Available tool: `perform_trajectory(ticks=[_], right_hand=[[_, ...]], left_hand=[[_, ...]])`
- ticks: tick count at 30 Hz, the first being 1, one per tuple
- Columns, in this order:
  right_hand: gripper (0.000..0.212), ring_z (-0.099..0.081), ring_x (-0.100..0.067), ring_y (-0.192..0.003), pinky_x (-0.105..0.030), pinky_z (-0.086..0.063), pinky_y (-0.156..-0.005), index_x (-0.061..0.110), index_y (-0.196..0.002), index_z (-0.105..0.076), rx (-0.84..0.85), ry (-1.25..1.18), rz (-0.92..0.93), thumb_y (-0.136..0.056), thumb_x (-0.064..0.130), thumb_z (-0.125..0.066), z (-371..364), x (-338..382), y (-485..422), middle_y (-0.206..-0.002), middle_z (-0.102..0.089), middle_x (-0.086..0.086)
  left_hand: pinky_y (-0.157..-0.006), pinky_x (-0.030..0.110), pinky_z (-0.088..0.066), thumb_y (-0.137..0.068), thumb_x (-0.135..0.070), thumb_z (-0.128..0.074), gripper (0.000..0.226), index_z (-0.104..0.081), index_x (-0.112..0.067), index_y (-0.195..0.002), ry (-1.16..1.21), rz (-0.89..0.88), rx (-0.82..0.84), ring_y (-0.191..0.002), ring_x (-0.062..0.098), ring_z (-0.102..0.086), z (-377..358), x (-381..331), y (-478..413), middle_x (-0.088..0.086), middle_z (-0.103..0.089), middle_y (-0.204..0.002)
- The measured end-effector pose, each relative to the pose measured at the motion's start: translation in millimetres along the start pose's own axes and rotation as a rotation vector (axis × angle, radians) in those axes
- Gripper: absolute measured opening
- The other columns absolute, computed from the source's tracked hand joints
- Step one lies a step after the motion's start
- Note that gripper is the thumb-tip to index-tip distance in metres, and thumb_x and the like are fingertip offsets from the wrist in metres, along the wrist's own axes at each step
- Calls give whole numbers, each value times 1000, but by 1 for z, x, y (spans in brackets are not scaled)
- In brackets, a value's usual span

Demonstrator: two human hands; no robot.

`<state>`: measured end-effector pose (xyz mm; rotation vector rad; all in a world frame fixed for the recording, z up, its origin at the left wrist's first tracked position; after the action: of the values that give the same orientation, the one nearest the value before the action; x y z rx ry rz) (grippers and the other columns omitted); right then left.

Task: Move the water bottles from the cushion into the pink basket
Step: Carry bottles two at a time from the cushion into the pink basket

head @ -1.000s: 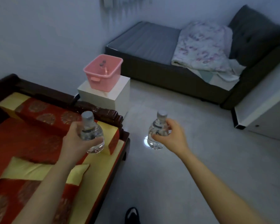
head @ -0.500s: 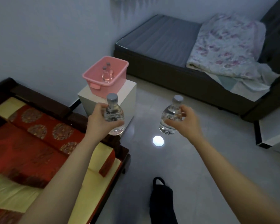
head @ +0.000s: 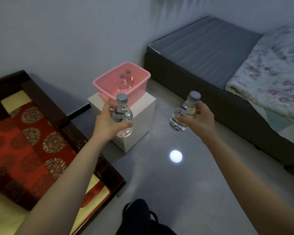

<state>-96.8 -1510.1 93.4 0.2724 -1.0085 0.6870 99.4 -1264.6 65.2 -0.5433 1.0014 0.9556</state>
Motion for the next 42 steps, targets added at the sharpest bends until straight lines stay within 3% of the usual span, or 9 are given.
perform_trajectory(ticks=[3,7,17,27,30,32,34,38,42], right_hand=[[59,-60,-15,-96,-36,-53,-87,19,-114,-55,48,-12,12,-63,22,-84,-14,-5,-42,-108,-58,-2],[58,-58,-15,-97,-38,-51,-88,28,-108,-51,113,-29,35,-60,26,-83,-42,-12,-103,-110,-57,-1],[55,-63,-12,-97,-46,-54,-89,47,-98,-52,202,-53,62,-52,43,-82,-141,-16,-296,-109,-62,5],[50,-64,-9,-86,-40,-55,-79,30,-94,-60,402,14,93,-51,47,-79,-235,-5,-433,-96,-64,8],[54,-61,-8,-86,-39,-55,-78,21,-99,-60,481,25,101,-52,33,-84,-273,-5,-471,-96,-59,9],[55,-60,-5,-83,-30,-52,-72,18,-97,-61,536,25,103,-49,35,-81,-300,-7,-495,-92,-59,11],[57,-59,-4,-80,-23,-47,-65,19,-95,-60,574,28,84,-46,40,-79,-319,-8,-507,-91,-61,7],[45,-62,-6,-70,-28,-51,-63,24,-82,-58,674,87,40,-51,40,-86,-380,-42,-526,-78,-64,9],[52,-62,-12,-84,-32,-50,-71,30,-94,-55,743,138,15,-52,42,-85,-429,-85,-523,-92,-64,8]], left_hand=[[-77,24,-48,-53,-25,-91,69,-45,-28,-104,-6,29,-17,-88,12,-63,-8,1,-33,-10,-62,-93],[-82,32,-51,-51,-28,-91,70,-47,-23,-106,-23,74,-55,-92,19,-65,-16,11,-87,2,-66,-103],[-77,27,-44,-55,-25,-90,67,-49,-20,-107,-45,174,-150,-92,18,-63,-24,35,-260,-2,-64,-103],[-73,22,-41,-58,-22,-88,67,-48,-20,-112,-4,282,-211,-91,15,-61,-28,51,-371,-3,-62,-104],[-73,22,-42,-58,-22,-87,66,-47,-23,-111,36,358,-281,-92,15,-62,-33,71,-397,-4,-62,-105],[-73,21,-42,-59,-22,-87,65,-44,-26,-108,59,399,-320,-95,15,-61,-36,85,-416,-4,-61,-106],[-80,24,-43,-60,-22,-86,66,-42,-27,-108,75,401,-335,-101,15,-58,-42,97,-429,-5,-58,-110],[-89,38,-47,-55,-23,-87,68,-45,-28,-108,75,473,-430,-107,19,-54,-56,140,-458,-8,-57,-108],[-86,38,-47,-53,-22,-84,67,-46,-30,-107,50,536,-464,-106,23,-53,-80,184,-479,-7,-58,-107]])
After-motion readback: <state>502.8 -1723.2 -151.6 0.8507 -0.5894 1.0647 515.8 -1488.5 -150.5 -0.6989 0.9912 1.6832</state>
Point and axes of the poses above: each hand's wrist, its own y-axis away from the middle knuckle, its own z-axis out of the back of the hand, x = y × z, the point moved 7 cm from there along -y, towards the middle knuckle
